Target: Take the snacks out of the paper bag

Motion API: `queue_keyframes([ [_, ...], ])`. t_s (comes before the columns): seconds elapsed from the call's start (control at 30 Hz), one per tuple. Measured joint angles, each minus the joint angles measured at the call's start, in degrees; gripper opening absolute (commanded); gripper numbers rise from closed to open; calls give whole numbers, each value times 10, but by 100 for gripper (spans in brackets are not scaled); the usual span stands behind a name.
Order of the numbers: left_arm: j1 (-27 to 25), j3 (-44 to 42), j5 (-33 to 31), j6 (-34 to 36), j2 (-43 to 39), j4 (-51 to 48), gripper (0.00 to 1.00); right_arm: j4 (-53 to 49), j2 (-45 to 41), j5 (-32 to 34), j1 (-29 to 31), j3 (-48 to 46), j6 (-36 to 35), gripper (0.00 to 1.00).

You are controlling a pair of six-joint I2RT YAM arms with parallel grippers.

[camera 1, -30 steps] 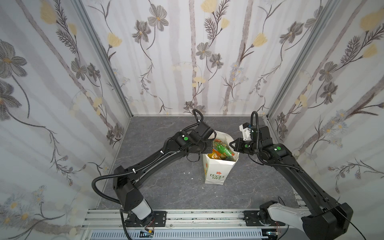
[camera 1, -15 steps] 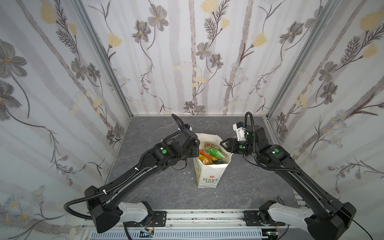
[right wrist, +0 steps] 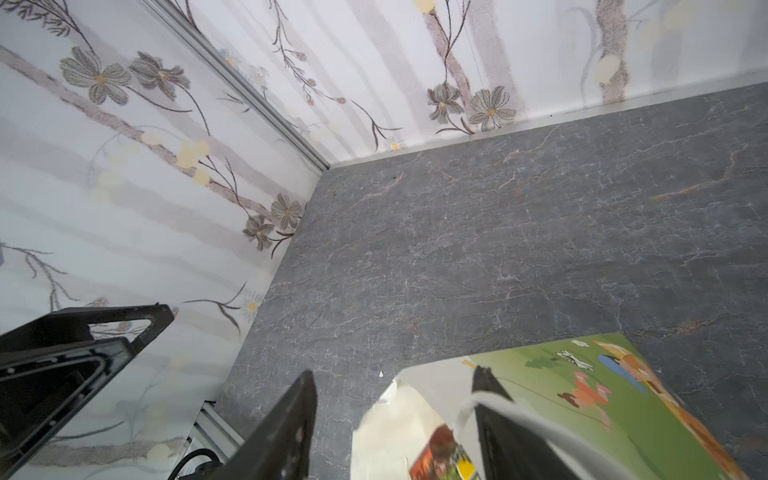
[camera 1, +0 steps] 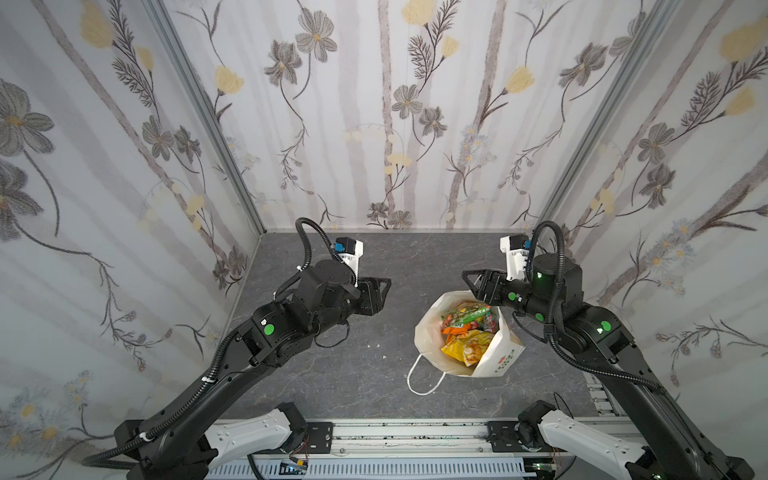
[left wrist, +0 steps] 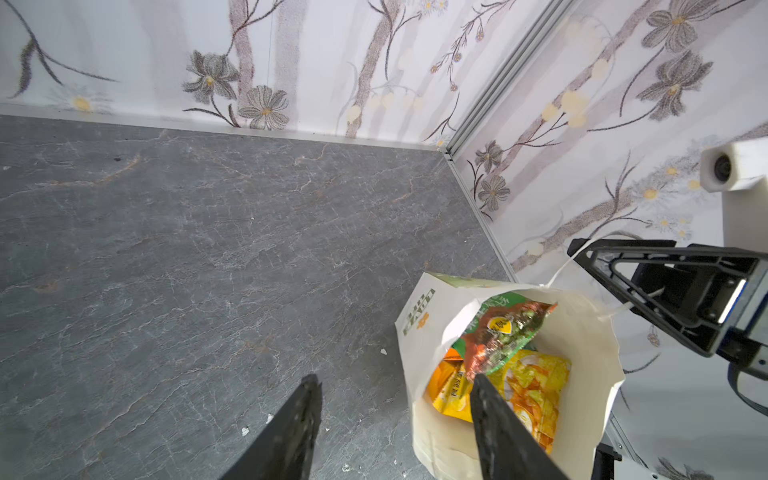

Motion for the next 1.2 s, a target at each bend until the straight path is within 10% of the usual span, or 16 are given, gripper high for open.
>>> queue_keyframes([
  [0.13,-3,11,67,-33,69,-12,70,-12,36,22,-3,0,-6,40],
  [0.47,-58,-96,160,-159,103,30,95,-24,81,69,-105,38,-35,43],
  [0.8,-56,-37,169,-174,238,133,96,-43,113,38,-138,1,-65,48],
  [1.2,-19,-19,198,-195,322,279,38,-44,87,7,-178,-16,-74,69],
])
